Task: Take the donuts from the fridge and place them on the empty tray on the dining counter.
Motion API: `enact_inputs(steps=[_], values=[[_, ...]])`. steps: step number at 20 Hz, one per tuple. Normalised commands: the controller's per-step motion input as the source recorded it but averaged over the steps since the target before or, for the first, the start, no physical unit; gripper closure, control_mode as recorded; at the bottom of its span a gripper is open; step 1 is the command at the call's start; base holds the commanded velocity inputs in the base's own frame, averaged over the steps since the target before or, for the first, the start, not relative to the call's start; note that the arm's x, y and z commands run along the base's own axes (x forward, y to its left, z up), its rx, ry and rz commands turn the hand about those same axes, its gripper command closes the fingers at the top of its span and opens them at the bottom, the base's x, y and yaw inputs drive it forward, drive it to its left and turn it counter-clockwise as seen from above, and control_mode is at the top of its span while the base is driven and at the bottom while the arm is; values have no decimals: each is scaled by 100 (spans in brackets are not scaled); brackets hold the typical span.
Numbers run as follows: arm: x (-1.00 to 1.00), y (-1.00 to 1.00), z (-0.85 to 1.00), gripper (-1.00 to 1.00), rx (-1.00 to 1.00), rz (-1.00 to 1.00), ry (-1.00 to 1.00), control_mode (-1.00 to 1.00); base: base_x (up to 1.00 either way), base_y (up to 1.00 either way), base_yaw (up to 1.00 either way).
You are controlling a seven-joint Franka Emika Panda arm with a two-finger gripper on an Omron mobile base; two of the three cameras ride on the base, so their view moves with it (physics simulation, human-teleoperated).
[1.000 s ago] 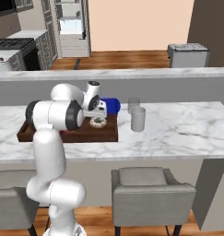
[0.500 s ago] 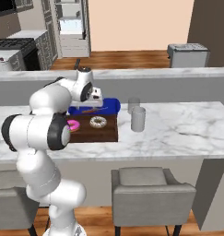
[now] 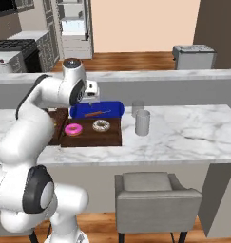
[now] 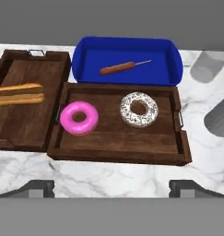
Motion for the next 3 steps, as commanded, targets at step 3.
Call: enact_inputs(steps=[3], values=[[-100,-16,100,-100,1,0,-11,-100,0,0,0]])
